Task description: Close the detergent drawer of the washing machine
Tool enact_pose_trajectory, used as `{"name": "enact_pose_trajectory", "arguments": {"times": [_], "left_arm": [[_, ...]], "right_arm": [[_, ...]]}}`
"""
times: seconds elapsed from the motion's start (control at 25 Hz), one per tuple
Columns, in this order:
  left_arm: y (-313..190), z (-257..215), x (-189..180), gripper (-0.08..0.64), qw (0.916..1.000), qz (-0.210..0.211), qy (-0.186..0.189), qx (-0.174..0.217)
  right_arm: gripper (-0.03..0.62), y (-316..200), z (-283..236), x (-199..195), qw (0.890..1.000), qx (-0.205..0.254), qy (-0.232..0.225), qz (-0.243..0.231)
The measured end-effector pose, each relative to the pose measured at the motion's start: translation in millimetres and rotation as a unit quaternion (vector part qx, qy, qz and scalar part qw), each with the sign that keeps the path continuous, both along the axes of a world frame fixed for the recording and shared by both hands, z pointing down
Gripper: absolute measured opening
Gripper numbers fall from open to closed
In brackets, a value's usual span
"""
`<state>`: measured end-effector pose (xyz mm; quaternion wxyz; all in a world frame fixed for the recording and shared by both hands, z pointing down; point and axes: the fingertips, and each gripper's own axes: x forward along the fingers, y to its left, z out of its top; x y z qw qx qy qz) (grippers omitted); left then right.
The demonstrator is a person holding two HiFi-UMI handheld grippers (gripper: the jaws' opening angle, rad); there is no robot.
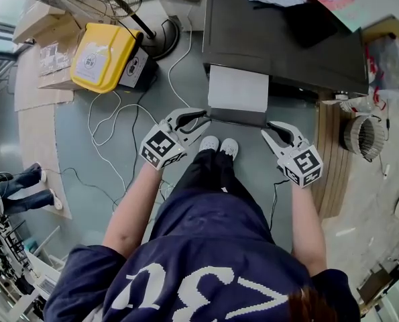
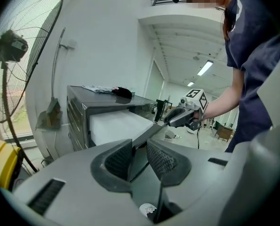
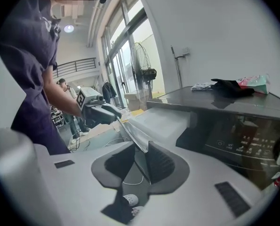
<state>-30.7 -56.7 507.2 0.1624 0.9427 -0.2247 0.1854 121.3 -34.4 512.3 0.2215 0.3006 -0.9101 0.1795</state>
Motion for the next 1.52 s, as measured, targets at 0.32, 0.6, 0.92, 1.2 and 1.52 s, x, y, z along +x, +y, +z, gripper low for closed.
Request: {"name": "enact_pose_trajectory", "arguments": {"times": [0.32,0.6,0.92,1.2,1.52], "left_arm": [[-26.8,-2.8,2.7,0.112,0.9998,-0.017,0.0,0.011],[-49.2,-3.1,2.4,0.115,0.9992,-0.036,0.0,0.016],[-68.5,-1.9,2.0,0.118,0.9983,-0.055,-0.004,0.016],[-88.1,-0.5,1.2,0.123,0.996,-0.089,-0.001,-0.001],[-103.6,-0.1,0.0,0.124,0.9923,-0.123,-0.002,0.009]], "right_arm": [[0.114,-29.7,-3.5,3.8,0.999,0.005,0.001,0.033],[0.118,-51.7,-4.2,4.5,0.998,0.011,0.005,0.062],[0.123,-70.9,-3.9,5.0,0.996,0.014,0.012,0.091],[0.127,-89.7,-4.1,6.5,0.991,0.024,0.027,0.13],[0.13,-105.3,-4.1,7.1,0.986,0.029,0.03,0.161]]}}
